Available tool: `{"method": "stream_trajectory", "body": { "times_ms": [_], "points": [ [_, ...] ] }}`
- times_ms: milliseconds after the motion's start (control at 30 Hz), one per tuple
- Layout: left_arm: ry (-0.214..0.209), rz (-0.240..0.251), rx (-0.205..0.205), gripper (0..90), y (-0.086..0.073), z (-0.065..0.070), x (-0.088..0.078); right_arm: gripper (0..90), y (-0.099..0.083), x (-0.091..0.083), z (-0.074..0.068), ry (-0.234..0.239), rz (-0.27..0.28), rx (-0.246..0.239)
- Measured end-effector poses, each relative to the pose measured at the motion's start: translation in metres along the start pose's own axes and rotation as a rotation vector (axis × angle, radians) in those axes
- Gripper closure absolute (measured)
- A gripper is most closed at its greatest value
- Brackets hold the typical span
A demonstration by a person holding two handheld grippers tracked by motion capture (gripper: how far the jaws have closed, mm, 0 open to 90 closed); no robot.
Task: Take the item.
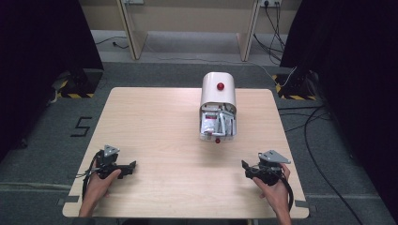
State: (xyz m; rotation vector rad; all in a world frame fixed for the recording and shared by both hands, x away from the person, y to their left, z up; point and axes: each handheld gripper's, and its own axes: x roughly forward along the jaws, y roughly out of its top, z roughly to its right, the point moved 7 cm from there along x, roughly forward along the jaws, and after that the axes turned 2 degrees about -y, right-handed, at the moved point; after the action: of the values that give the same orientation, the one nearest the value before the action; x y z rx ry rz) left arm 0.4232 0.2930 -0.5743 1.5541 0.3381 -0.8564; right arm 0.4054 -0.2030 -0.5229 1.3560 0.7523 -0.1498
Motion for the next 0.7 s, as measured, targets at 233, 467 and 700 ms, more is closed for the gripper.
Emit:
{"method": "stream_trajectory", "body": {
  "times_ms": [233,467,700],
  "points": [
    [0.000,0.000,0.000,0.0,0.000,0.000,0.000,25.4,0.014,-0.012,-0.008,0.014,0.043,-0.008],
    [0.000,0.000,0.000,0.0,0.000,0.000,0.000,26.9,0.025,-0.021,-0.016,0.020,0.069,-0.019],
    [0.000,0.000,0.000,0.0,0.000,0.000,0.000,28.1,0.039,-0.032,-0.026,0.033,0.112,-0.034]
  ]
}}
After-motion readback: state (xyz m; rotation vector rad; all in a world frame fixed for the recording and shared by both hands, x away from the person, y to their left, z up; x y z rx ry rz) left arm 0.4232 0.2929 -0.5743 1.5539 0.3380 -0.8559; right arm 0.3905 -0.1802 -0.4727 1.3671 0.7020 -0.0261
